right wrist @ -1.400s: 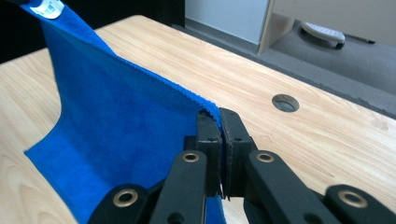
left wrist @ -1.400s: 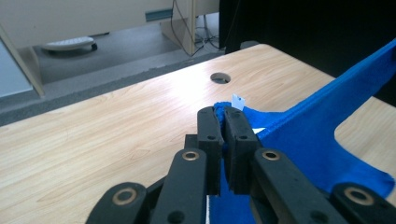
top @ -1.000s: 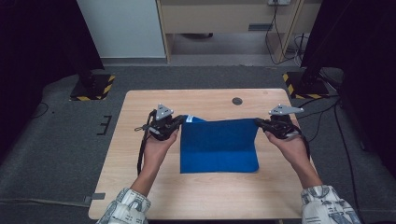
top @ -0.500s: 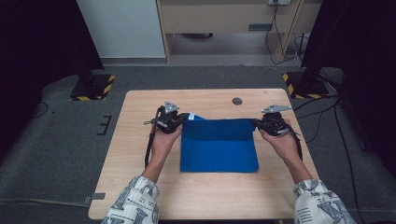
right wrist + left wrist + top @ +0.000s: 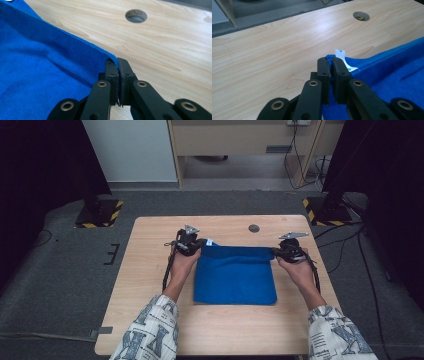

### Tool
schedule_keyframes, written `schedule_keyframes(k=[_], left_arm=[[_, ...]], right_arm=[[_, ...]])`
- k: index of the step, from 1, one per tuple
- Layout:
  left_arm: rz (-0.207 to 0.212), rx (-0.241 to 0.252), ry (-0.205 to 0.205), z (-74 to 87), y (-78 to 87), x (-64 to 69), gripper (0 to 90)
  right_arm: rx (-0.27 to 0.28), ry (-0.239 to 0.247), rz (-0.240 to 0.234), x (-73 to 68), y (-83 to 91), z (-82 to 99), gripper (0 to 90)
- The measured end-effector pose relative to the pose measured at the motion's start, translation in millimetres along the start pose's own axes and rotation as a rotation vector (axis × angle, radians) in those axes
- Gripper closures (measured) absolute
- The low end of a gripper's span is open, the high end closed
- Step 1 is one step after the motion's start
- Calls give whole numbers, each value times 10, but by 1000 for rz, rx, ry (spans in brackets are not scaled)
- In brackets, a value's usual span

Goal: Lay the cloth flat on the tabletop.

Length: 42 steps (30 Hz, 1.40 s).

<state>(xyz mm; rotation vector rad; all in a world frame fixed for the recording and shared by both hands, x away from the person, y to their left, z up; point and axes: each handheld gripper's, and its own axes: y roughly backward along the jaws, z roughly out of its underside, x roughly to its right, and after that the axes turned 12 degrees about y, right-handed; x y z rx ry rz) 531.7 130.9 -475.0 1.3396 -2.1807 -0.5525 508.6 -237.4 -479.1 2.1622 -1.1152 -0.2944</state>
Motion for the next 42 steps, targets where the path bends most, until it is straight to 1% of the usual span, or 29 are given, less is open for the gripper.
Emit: schedule_keyframes(k=[2,4,7,11,15,16,18,20,21,22,24,26,27,30,32,34,35,36,37,39,40,42], left_arm=[[0,-9,0,0,-59,6,855],[-1,-15,-1,0,-102,-9,856],[3,-10,17,-3,-139,-55,855],[1,-13,34,-9,-161,-120,855],[1,-15,43,-11,-165,-154,854],[1,-15,45,-12,-168,-162,853],[5,-13,50,-14,-168,-168,842],[3,-3,61,-23,-160,-181,806],[-4,-2,63,-26,-152,-180,770],[-5,4,59,-30,-144,-180,727],[0,17,58,-39,-127,-190,700],[-1,25,58,-53,-100,-214,635],[-11,24,57,-58,-82,-220,610],[-21,26,51,-75,-27,-253,583],[-29,27,50,-86,17,-273,569],[-33,32,44,-91,58,-287,564],[-34,34,43,-91,72,-291,562],[-36,35,43,-92,95,-296,560],[-36,35,43,-92,95,-296,557],[-45,41,42,-93,140,-303,543],[-48,38,49,-94,154,-304,533],[-49,34,58,-91,181,-297,523]], right_arm=[[-4,10,2,16,-22,9,880],[-6,5,3,31,-49,6,881],[-20,5,6,47,-121,-7,881],[-24,0,14,76,-207,-48,881],[-38,-4,18,87,-290,-97,881],[-44,2,18,88,-303,-110,880],[-48,0,28,93,-330,-135,880],[-62,2,32,107,-359,-152,879],[-69,0,33,116,-372,-161,879],[-73,0,38,126,-386,-169,878],[-78,-4,41,145,-408,-181,878],[-87,-9,44,169,-436,-188,877],[-93,-9,48,183,-458,-185,877],[-115,-5,45,198,-505,-181,860],[-119,-5,53,206,-530,-180,806],[-110,-16,62,222,-541,-182,709],[-104,-19,58,226,-545,-183,662],[-102,-18,62,227,-545,-183,593],[-100,-14,80,226,-540,-188,520],[-92,-7,99,222,-525,-194,401],[-91,-3,106,220,-511,-197,367],[-66,-2,112,225,-475,-203,306]])
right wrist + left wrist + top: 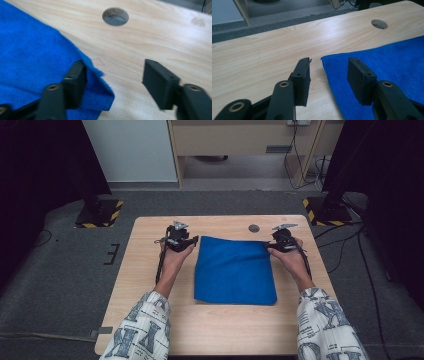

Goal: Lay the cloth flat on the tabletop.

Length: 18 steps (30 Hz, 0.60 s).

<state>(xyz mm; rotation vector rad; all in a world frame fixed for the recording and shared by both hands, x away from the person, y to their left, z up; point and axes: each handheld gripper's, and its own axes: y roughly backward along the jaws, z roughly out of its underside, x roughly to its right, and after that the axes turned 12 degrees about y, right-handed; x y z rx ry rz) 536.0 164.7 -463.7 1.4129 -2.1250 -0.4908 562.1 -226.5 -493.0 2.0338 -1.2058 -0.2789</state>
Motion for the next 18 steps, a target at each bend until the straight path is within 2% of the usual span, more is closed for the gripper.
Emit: schedule_keyframes(k=[3,7,10,18], left_arm=[[1,2,-10,12,60,29,499],[6,15,-8,27,171,61,439],[5,28,-16,37,256,79,429],[18,34,-28,91,405,114,367]], right_arm=[[25,-9,0,16,65,-12,254],[62,-35,-23,35,177,-30,197],[73,-45,-35,37,233,-40,164],[109,-32,-40,4,417,-70,159]])
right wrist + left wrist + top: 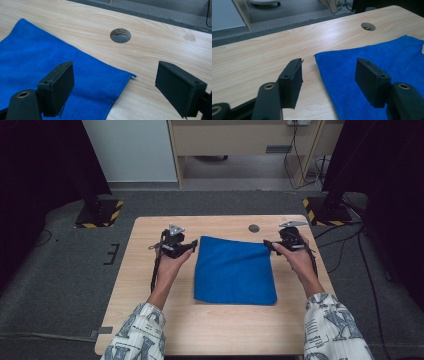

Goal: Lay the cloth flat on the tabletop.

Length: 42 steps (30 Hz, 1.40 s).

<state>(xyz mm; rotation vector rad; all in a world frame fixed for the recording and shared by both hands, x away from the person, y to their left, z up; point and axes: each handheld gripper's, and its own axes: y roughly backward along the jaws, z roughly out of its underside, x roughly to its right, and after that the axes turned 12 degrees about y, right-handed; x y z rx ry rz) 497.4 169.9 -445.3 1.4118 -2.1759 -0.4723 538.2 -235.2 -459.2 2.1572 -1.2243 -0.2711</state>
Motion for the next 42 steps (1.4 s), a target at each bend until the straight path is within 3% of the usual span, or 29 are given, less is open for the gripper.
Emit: schedule_keyframes(k=[9,19,24,28,42], left_arm=[[37,3,-28,104,114,68,253],[52,-25,-47,272,132,91,237],[70,-52,-53,515,189,80,245],[66,-80,-70,701,209,67,249],[49,-194,-121,1040,85,91,254]], right_arm=[[26,21,-19,-88,219,51,229],[20,27,-49,-170,306,247,347],[13,43,-78,-286,371,477,475],[-7,68,-93,-398,401,627,512],[-81,161,-77,-758,292,929,425]])
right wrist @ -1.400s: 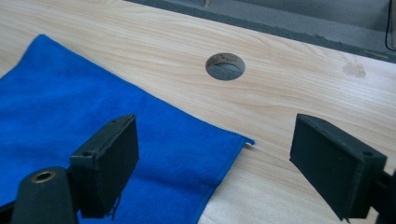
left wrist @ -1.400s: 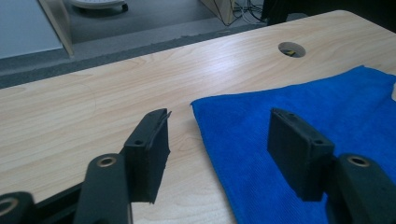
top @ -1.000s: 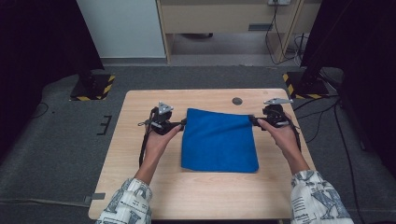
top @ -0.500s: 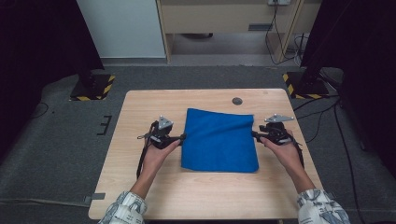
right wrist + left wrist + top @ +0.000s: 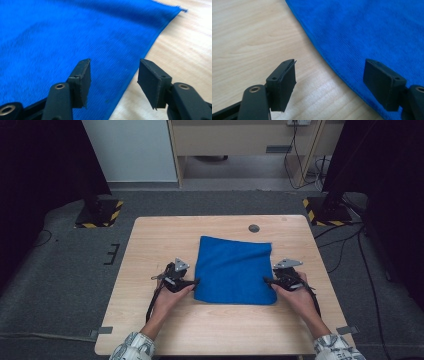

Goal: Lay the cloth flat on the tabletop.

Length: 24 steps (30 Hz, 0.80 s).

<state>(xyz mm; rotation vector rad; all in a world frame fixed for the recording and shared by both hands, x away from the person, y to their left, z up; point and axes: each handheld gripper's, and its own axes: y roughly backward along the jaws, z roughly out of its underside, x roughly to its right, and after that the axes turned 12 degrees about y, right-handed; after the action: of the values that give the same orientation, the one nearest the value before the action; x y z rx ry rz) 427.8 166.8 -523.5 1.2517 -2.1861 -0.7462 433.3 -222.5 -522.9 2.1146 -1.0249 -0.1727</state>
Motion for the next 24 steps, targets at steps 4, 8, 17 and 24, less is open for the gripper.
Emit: schedule_keyframes(k=[4,8,17,24], left_arm=[[-13,-13,-15,33,-20,22,254],[-6,-22,-11,55,-19,33,257],[0,-39,-42,139,15,137,271],[-2,-35,-66,203,69,221,295]], right_arm=[[-18,19,6,-59,-20,55,412],[-12,15,1,-59,2,86,413],[-9,3,-17,-24,108,204,408],[-9,4,-29,-25,148,242,409]])
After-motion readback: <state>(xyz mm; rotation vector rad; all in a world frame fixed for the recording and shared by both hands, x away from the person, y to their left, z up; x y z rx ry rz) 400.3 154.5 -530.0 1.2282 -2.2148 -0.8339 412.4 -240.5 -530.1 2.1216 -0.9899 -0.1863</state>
